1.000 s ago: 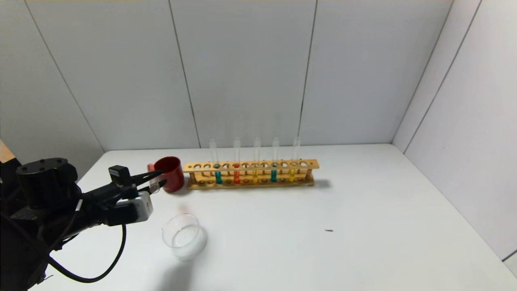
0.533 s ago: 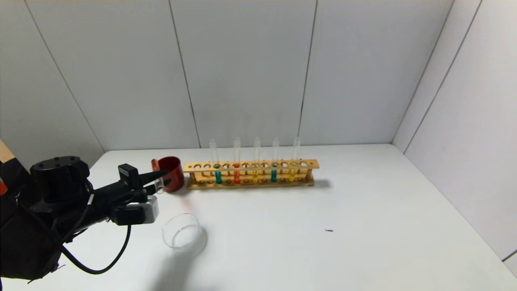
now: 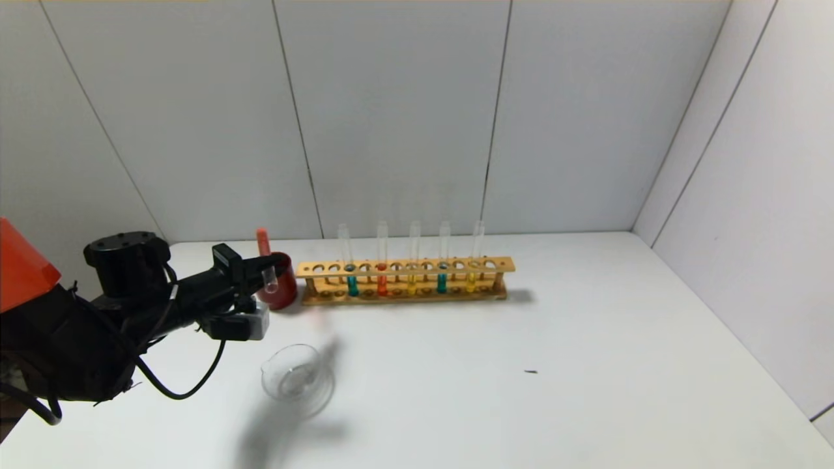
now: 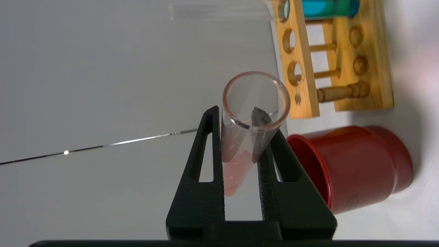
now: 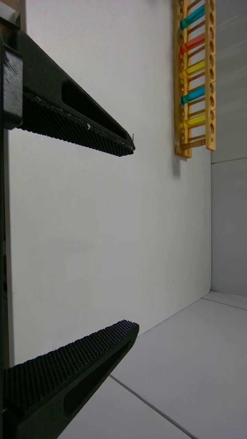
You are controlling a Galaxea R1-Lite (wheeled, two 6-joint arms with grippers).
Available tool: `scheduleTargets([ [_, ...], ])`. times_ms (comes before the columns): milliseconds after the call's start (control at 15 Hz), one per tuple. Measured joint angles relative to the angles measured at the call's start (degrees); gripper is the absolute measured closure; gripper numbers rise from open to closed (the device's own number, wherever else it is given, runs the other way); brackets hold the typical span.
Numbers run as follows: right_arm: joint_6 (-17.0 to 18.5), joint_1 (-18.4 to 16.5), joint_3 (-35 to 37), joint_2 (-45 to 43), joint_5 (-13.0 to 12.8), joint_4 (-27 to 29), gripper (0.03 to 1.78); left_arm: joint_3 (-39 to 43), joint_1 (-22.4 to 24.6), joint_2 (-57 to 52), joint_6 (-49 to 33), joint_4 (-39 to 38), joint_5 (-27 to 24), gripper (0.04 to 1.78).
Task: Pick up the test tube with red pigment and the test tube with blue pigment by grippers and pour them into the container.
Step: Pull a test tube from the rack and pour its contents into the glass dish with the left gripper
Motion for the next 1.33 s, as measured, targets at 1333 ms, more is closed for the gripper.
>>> scheduleTargets([
  [1333,0.0,0.0,0.0,0.0,0.0,0.0,0.06,0.4,-0.4,3.9,12.3,-0.3,0.2,1.5],
])
